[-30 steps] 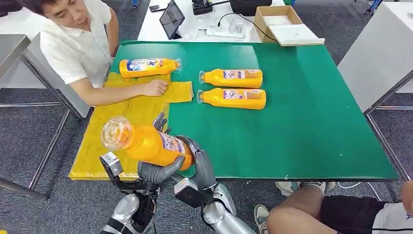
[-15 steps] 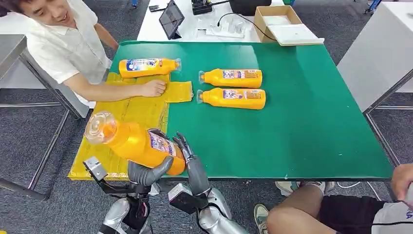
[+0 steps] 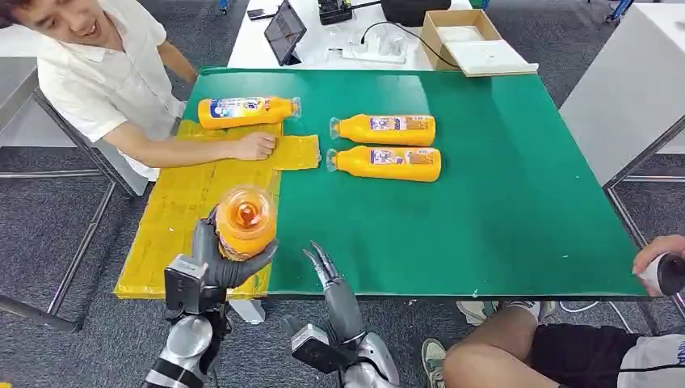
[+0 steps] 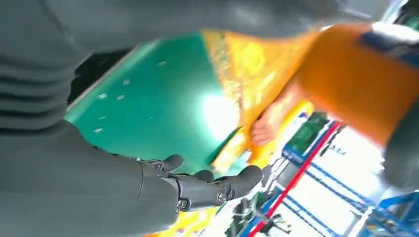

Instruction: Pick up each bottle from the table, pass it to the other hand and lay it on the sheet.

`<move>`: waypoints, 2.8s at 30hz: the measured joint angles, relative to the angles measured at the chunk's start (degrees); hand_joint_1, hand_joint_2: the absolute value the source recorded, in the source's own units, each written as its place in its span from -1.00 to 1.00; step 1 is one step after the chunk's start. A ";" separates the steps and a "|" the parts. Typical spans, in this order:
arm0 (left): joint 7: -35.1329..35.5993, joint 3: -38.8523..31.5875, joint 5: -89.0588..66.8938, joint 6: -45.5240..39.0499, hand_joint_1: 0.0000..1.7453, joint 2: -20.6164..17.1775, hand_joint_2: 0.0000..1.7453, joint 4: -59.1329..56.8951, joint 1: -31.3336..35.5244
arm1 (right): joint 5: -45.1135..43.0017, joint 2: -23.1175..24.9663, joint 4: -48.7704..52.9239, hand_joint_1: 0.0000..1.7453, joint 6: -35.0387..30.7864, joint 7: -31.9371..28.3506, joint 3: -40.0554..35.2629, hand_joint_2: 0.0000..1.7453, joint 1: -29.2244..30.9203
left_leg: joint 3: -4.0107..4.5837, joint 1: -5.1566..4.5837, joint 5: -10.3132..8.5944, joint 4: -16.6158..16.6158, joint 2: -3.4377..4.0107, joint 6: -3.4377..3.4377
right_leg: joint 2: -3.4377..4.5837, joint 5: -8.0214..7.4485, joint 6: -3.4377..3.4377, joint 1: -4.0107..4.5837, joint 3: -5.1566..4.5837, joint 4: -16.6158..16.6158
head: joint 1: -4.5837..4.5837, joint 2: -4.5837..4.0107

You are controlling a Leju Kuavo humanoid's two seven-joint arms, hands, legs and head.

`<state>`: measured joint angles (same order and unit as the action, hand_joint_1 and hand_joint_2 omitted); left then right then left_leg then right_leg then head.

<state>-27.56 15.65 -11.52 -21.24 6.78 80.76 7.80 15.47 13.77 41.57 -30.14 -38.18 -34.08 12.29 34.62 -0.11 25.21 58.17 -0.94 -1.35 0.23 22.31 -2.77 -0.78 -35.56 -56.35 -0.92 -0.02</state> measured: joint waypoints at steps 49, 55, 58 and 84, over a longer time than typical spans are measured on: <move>23.69 1.13 -44.85 3.19 1.00 -2.45 1.00 -54.01 31.21 | 2.58 1.68 0.41 -1.00 1.26 -0.02 9.38 -1.00 -2.56 | -0.12 0.00 -0.06 0.00 0.07 0.05 | 0.09 -0.06 0.04 0.00 0.08 -0.07 | 0.00 0.00; 21.97 1.13 -43.46 6.37 -0.94 -2.28 -1.00 -55.21 31.84 | 2.41 1.68 0.44 -1.00 1.42 -0.02 9.53 -1.00 -2.57 | -0.22 0.00 -0.07 0.00 0.05 0.06 | 0.08 -0.06 0.04 0.00 0.17 -0.09 | 0.02 0.00; 19.30 1.03 -41.31 10.31 -1.00 -2.49 -1.00 -55.41 32.60 | 1.90 1.68 0.44 -1.00 1.57 -0.02 9.55 -1.00 -2.57 | -0.33 0.01 -0.07 0.00 -0.19 0.06 | -0.03 -0.01 0.05 0.00 0.34 -0.09 | 0.00 0.00; -4.57 -3.67 11.46 19.95 -1.00 -0.31 1.00 -18.37 13.00 | -4.28 -0.92 2.30 -1.00 -2.71 -0.02 6.69 1.00 -3.96 | -0.12 -0.01 -0.04 0.00 -0.10 0.07 | 0.01 0.00 0.04 -0.01 0.14 -0.08 | -0.02 0.00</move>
<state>-32.13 11.98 -0.06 -1.29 6.47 62.39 20.80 11.19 12.85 43.87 -32.85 -38.21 -27.39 8.34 34.50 -0.11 25.16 58.17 -1.03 -1.28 0.24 22.31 -2.73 -0.79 -35.42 -56.43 -0.94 -0.02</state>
